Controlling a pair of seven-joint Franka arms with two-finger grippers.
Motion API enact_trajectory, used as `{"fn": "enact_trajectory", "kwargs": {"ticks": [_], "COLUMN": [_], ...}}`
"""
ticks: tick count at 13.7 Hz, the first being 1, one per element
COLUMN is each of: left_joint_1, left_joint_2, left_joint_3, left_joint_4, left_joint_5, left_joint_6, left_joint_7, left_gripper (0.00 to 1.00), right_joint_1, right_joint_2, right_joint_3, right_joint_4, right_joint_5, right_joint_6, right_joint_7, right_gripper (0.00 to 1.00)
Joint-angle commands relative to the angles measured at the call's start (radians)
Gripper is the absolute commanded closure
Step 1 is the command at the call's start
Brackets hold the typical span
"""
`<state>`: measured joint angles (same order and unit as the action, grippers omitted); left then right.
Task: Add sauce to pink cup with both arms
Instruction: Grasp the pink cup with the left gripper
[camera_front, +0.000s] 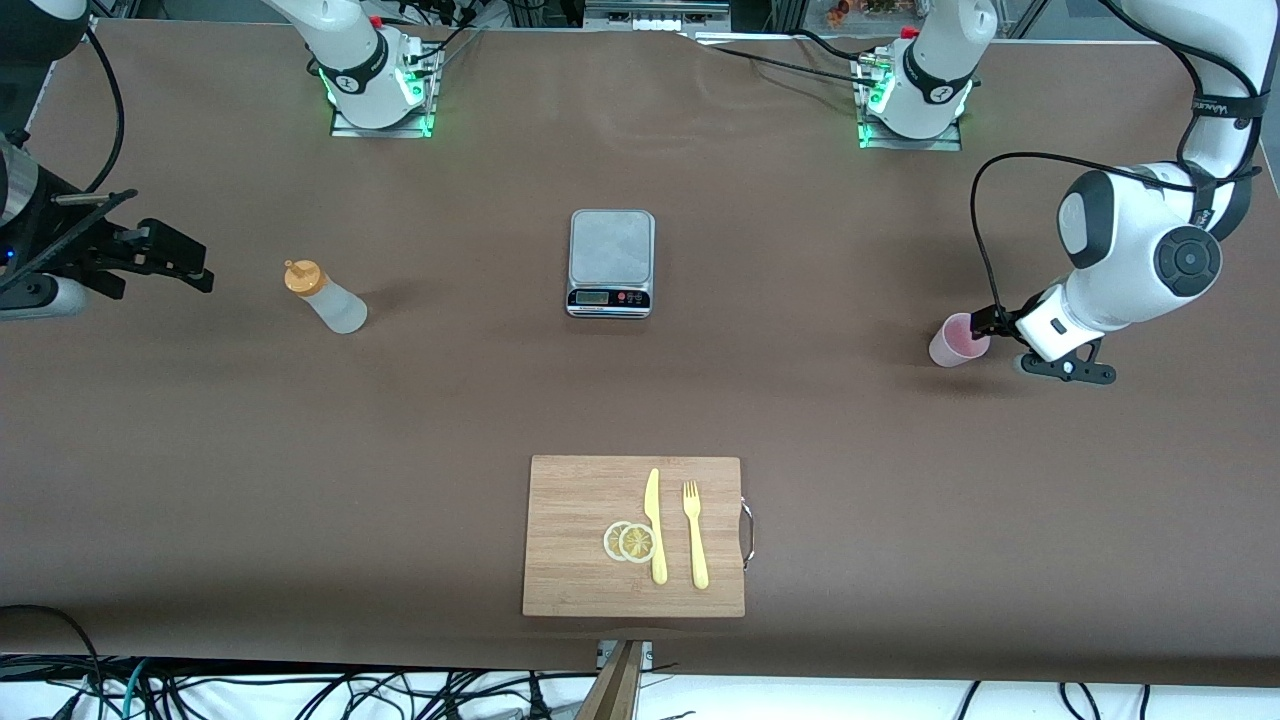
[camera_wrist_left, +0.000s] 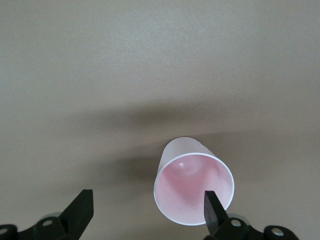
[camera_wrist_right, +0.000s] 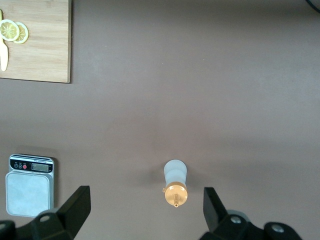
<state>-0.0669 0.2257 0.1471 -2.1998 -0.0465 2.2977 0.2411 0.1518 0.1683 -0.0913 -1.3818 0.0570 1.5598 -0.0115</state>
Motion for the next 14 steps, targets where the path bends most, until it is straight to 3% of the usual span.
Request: {"fn": "enact_trajectory", "kwargs": {"ticks": [1, 11, 12, 14], "left_joint_1": [0.009, 0.007, 0.007, 0.007], "left_joint_2": [-0.006, 0.049, 0.052, 0.054], "left_joint_3": [0.003, 0.003, 0.003, 0.003], "left_joint_4": [-0.031, -0.044, -0.044, -0.043], "left_joint_5": [-0.029, -0.084, -0.084, -0.084], "left_joint_6": [0.045, 0.117, 0.117, 0.117], "left_joint_7": [0.026, 0.026, 0.026, 0.026], "left_gripper": [0.04, 0.07, 0.11, 0.37], "right_joint_1": [0.006, -0.009, -0.012, -0.032], "right_joint_2": [-0.007, -0.006, -0.003, -0.001], "right_joint_3": [-0.001, -0.011, -0.011, -0.011], "right_joint_4": [0.013, 0.01, 0.01, 0.01], "right_joint_5": [-0.019, -0.017, -0.017, -0.013], "right_joint_6": [-0.009, -0.014, -0.006, -0.004], "right_joint_7": [0.001, 0.004, 0.004, 0.004], "right_gripper": [0.0, 0.0, 0.0, 0.0]}}
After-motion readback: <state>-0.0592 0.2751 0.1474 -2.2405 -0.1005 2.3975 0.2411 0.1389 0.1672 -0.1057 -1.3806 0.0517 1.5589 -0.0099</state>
